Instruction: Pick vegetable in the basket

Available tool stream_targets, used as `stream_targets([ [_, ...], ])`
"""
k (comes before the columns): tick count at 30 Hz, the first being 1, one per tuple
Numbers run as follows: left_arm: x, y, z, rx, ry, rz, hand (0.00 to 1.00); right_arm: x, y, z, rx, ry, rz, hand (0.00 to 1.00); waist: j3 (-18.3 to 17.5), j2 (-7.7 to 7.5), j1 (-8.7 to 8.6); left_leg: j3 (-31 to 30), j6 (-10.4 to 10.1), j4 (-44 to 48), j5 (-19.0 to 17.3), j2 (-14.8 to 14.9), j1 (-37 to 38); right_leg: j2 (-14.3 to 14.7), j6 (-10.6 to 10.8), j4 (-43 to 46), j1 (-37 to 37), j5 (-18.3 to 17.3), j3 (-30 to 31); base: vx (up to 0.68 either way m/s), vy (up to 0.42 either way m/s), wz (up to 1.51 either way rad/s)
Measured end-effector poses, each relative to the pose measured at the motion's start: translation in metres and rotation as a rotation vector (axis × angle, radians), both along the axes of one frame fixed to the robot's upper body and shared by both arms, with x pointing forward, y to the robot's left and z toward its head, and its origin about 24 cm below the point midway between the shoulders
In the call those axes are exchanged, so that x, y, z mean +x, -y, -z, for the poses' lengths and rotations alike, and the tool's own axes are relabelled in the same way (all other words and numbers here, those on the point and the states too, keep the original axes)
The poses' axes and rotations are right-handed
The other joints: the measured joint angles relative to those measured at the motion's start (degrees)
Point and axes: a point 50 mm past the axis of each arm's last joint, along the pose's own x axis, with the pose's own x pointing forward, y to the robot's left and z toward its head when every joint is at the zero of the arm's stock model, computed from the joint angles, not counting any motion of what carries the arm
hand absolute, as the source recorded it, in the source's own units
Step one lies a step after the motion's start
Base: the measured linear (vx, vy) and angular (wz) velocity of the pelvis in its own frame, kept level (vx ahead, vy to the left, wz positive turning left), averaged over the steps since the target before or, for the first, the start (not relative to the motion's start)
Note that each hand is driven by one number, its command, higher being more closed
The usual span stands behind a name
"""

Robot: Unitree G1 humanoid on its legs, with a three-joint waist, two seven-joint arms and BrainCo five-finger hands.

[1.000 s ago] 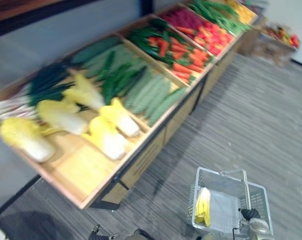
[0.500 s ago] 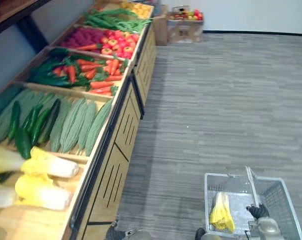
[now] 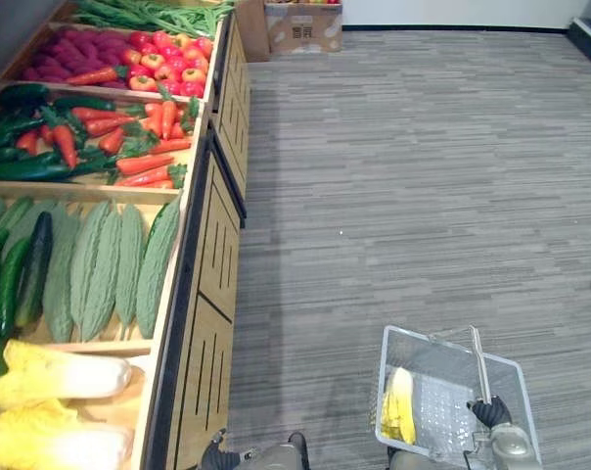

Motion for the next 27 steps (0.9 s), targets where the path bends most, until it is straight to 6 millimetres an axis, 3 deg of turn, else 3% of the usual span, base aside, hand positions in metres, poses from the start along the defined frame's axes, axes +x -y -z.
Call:
stream_targets([
  [7,0.003,-0.005,-0.003,0.018,0.011,0.014,0.0,-0.003,-0.005,0.003,0.038,0.006,0.041,1.0,-0.05,-0.01,-0.46,-0.15,0.01,-0.08,0.01,-0.94,2.11,-1.29,-0.05,5.0,-0.85,-0.03,-0.29,0.05,0.054,-0.03],
  [8,-0.008,-0.003,0.002,0.011,-0.034,0.008,0.0,-0.025,-0.02,0.02,0.147,-0.044,0.171,1.0,-3.56,-2.84,-0.11,-1.53,0.56,-6.47,3.57,-1.41,2.09,-0.81,-0.26,-1.87,0.11,0.19,-4.89,0.0,0.0,0.0],
  [22,-0.011,0.001,0.004,0.0,-0.054,0.001,0.0,-0.027,-0.015,0.019,0.134,-0.049,0.174,1.0,-4.02,-1.01,-0.13,-1.44,0.5,-6.95,3.65,-1.07,4.04,-0.8,-0.24,-1.8,1.83,0.19,-6.72,0.0,-0.003,0.0],
  [27,-0.011,0.0,0.004,0.003,-0.055,-0.007,0.0,-0.028,-0.016,0.019,0.128,-0.058,0.158,1.0,-4.04,-1.1,-0.45,0.56,0.45,-7.14,3.62,-0.73,5.11,-0.85,0.14,-2.19,2.26,0.47,-6.49,-0.04,-0.005,-0.16],
])
